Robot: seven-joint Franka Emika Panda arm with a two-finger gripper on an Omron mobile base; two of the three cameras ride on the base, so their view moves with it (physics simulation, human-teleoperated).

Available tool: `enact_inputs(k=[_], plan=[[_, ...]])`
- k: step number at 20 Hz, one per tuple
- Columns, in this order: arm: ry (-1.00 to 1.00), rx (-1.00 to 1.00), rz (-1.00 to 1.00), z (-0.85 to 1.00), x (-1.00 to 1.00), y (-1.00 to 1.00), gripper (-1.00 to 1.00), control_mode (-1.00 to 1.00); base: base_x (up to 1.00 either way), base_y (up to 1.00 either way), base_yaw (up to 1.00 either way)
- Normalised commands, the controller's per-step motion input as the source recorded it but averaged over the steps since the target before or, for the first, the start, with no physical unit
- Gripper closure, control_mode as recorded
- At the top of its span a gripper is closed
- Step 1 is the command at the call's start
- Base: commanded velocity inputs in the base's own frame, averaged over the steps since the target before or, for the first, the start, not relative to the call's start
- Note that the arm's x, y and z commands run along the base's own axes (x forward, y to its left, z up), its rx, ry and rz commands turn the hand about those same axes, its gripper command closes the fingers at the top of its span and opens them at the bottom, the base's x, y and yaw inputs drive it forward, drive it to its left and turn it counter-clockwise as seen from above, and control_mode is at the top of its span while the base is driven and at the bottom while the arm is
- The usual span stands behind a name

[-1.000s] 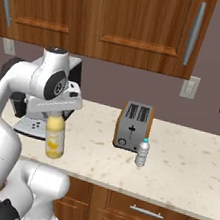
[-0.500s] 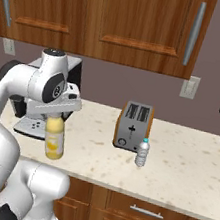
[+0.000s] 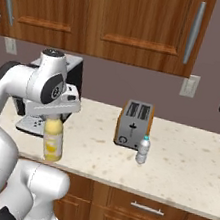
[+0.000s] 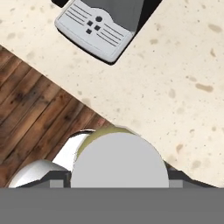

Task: Place the drinks on the dining counter in a tight cluster.

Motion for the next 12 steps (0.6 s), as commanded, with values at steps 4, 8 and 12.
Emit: enact_inputs(k=[4,8,12], plan=[[0.0,0.0,0.0,0.0,0.0,0.0,1.0,1.0,-0.58,-0.02,-0.06],[0.0,0.0,0.0,0.0,0.0,0.0,1.0,1.0,-0.35,0.0,-0.58],[0.0,0.0,0.0,0.0,0.0,0.0,1.0,1.0,0.0,0.09,-0.93]])
